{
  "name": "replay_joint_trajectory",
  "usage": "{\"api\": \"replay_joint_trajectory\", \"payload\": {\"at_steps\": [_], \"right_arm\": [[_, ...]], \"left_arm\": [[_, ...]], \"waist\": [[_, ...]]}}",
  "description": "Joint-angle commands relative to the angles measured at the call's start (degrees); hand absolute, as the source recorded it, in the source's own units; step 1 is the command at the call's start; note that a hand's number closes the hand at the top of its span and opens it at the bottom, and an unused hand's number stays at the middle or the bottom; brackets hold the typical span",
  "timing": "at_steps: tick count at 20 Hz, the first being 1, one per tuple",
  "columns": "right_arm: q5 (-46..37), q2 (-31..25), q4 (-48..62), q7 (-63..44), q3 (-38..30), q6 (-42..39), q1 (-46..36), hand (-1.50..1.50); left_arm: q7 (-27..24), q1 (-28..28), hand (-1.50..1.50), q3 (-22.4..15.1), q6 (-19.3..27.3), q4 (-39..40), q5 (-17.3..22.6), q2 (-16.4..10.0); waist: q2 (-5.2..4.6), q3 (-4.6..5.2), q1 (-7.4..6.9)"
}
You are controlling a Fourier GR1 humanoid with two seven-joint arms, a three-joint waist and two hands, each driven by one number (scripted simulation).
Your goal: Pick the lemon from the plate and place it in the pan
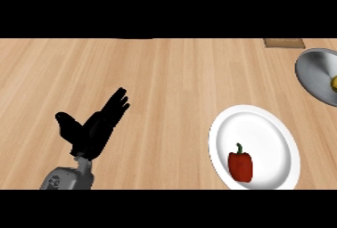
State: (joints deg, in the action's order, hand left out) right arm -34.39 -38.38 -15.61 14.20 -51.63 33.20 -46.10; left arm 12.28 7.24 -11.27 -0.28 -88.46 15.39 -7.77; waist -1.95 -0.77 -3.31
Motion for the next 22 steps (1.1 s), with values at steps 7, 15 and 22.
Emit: {"api": "replay_joint_trajectory", "payload": {"at_steps": [7, 15, 22], "right_arm": [[11.2, -4.4, 3.4, 11.7, -8.6, -21.7, 7.6, -1.5], [14.0, -5.8, 4.5, 20.3, -8.9, -35.3, 14.9, -1.5], [15.6, -8.1, 3.7, 20.3, -6.3, -40.5, 17.9, -1.5]], "left_arm": [[-1.6, -2.1, 0.0, 1.6, -1.2, 0.6, 0.6, -1.1], [1.0, -1.2, 0.0, 1.0, 0.2, -0.5, -0.3, 0.0], [0.7, -1.9, 0.0, 1.9, 0.4, -0.5, -1.0, 0.8]], "waist": [[0.57, 0.27, 1.11], [1.1, 0.38, 1.7], [1.55, 0.59, 2.36]]}}
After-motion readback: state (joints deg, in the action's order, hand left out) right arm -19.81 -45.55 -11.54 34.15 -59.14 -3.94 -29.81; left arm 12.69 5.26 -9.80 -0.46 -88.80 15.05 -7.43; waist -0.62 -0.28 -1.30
